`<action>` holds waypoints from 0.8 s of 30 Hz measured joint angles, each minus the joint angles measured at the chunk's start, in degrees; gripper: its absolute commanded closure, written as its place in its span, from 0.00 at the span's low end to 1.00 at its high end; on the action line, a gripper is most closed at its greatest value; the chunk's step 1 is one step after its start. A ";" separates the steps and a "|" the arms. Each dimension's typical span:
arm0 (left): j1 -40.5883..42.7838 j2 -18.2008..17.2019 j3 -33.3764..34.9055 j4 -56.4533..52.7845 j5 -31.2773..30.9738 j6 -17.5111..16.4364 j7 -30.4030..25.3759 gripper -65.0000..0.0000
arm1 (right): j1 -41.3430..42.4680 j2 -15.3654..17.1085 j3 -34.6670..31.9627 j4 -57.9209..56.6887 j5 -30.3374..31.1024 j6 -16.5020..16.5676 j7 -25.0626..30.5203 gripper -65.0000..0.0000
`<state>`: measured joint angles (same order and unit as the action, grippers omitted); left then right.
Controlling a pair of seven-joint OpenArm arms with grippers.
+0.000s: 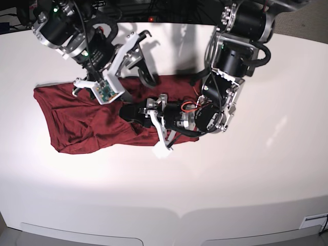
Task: Fold the T-shirt properly
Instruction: 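Drag the held strip end with the left gripper toward the other end, then lower the folded end onto the shirt with the left gripper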
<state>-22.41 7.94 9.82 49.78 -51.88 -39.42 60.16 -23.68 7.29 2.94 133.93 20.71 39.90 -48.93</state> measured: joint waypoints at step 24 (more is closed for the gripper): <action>-10.32 -6.43 0.13 -0.07 23.93 -0.20 4.04 0.57 | 0.00 0.00 0.00 -0.96 0.24 0.02 -0.02 0.49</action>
<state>-32.73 1.52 9.96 49.71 -27.94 -39.62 64.20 -23.68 7.29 2.94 132.97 20.95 39.92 -48.95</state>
